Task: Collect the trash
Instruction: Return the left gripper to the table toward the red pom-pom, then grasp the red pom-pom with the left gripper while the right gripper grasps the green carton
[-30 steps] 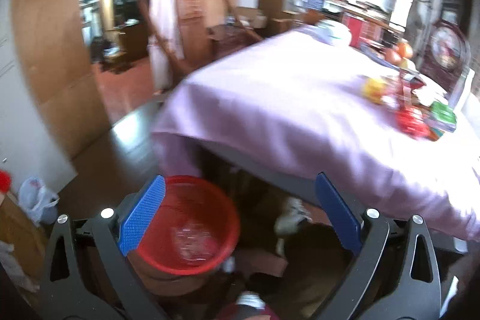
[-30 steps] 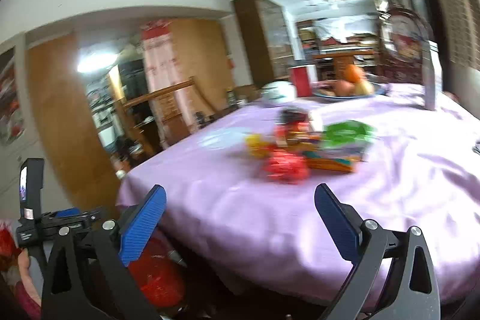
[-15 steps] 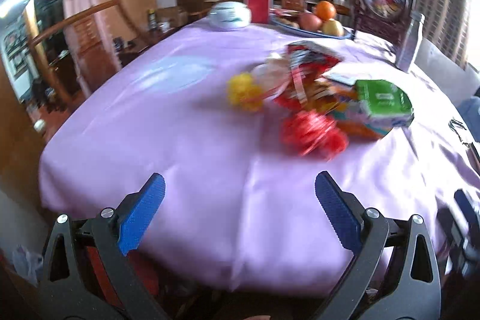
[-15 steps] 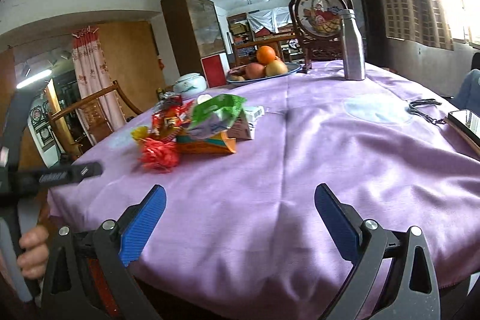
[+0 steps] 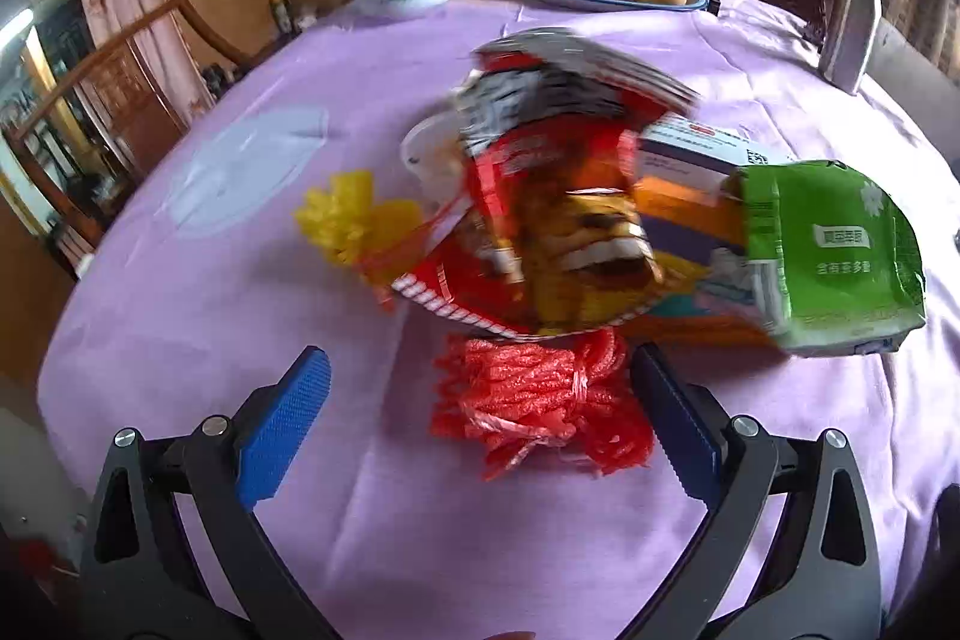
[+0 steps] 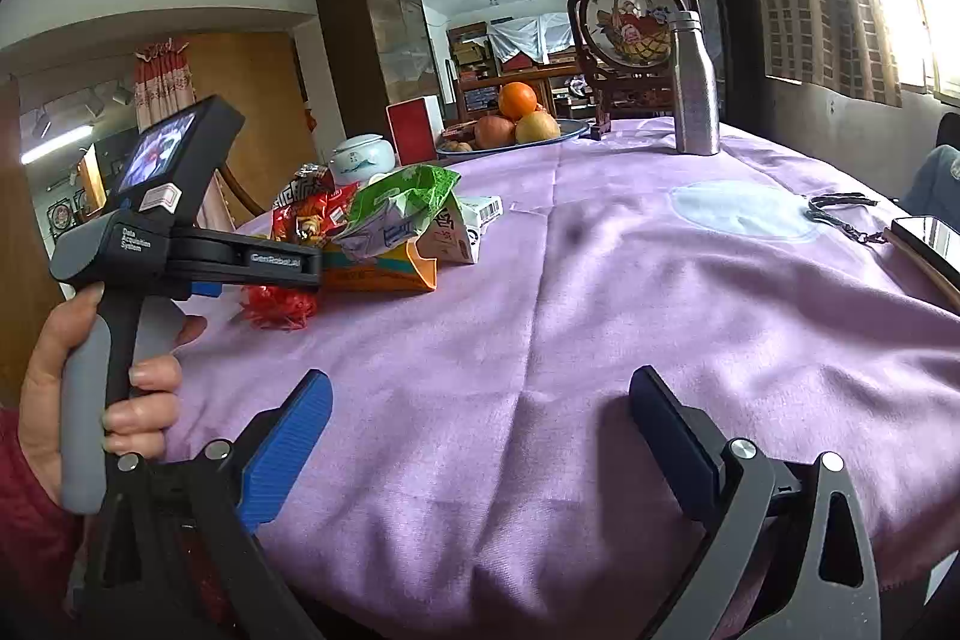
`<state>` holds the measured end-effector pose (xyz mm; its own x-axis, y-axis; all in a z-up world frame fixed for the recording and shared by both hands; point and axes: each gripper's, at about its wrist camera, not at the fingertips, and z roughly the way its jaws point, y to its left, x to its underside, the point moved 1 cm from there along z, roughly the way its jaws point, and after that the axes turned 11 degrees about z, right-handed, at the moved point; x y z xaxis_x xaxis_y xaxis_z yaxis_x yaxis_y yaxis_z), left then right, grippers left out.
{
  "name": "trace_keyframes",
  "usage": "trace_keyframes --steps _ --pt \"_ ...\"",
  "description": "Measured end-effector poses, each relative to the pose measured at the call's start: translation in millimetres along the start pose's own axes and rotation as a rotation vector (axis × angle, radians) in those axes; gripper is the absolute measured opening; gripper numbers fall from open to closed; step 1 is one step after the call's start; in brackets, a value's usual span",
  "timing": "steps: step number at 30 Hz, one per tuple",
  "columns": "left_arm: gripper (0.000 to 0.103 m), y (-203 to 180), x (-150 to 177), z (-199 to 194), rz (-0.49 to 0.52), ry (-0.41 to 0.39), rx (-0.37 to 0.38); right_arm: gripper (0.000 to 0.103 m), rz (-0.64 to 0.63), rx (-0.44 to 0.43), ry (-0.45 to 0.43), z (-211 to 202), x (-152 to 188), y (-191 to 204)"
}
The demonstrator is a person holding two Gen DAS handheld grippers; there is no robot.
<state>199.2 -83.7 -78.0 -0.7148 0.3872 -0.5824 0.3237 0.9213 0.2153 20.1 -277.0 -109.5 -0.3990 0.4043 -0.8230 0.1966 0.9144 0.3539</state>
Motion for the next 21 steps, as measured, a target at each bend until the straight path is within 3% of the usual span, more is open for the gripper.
trace_keyframes --steps 7,11,15,21 --pt "0.096 61 51 -14 -0.016 0.008 -0.127 0.099 -0.038 0.015 -0.005 2 3 5" --pt "0.096 68 69 -29 0.002 -0.047 -0.112 0.099 -0.114 0.074 -0.024 5 10 14" --pt "0.096 60 65 -27 0.022 -0.089 -0.087 0.099 -0.134 0.095 -0.022 6 11 17" --pt "0.096 60 52 -3 -0.053 -0.046 -0.015 0.099 -0.138 0.094 0.004 7 7 16"
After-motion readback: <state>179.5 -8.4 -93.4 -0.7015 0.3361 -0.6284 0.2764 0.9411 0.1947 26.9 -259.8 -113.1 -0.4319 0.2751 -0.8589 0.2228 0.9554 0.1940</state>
